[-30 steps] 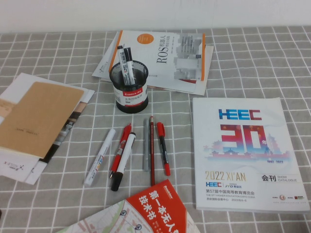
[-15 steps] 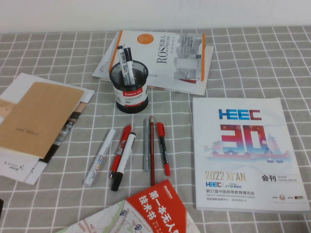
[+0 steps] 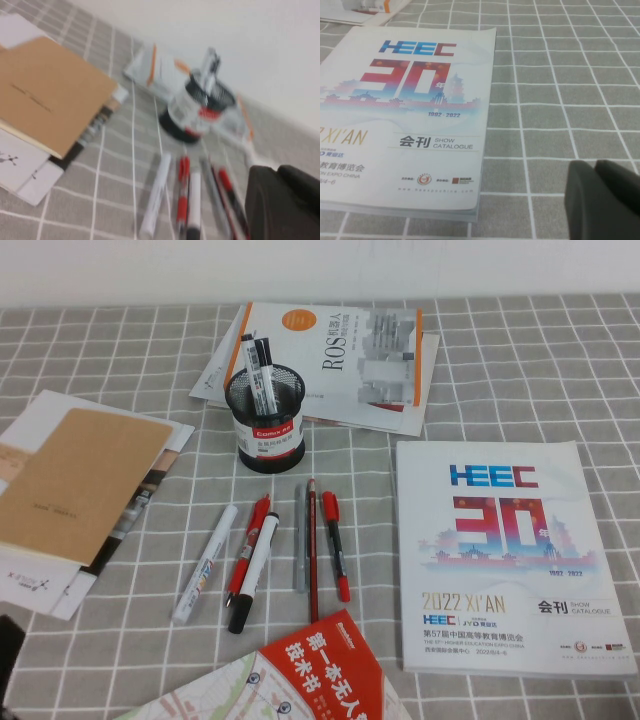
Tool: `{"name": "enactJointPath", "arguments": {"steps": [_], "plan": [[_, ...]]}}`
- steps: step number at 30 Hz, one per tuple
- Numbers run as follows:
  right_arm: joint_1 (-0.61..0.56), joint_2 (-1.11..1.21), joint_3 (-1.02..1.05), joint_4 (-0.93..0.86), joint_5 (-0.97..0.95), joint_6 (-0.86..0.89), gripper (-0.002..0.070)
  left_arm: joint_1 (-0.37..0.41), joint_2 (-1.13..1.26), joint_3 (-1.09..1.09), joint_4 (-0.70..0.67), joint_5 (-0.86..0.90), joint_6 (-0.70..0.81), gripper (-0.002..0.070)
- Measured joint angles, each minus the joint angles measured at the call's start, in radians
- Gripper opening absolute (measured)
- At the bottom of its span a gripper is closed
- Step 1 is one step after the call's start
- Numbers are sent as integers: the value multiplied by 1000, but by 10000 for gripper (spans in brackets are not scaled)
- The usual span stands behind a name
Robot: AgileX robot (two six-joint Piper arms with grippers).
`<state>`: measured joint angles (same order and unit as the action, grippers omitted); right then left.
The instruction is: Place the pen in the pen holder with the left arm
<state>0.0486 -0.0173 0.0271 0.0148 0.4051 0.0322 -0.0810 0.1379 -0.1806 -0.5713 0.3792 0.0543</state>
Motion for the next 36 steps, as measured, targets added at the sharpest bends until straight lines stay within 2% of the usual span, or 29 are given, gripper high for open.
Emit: {"name": "enactJointPath", "arguments": {"steps": [12, 19, 22, 27, 30, 33, 36], "plan": [[0, 0, 0, 0, 0, 0, -13, 0, 572, -474, 103, 525, 249, -2], [0, 0, 0, 0, 0, 0, -12, -16, 860, -663, 123, 612, 296, -2], [0, 0, 0, 0, 0, 0, -13, -72, 980, -718, 165, 612, 286, -2], [0, 0, 0, 0, 0, 0, -13, -227, 1164, -816, 324, 614, 160, -2], [0, 0, 0, 0, 0, 0, -13, -292, 1258, -876, 369, 618, 125, -2], [0, 0, 0, 0, 0, 0, -13, -338, 1341, -934, 391, 626, 118, -2], [0, 0, 0, 0, 0, 0, -13, -352, 1420, -990, 406, 641, 118, -2]]}}
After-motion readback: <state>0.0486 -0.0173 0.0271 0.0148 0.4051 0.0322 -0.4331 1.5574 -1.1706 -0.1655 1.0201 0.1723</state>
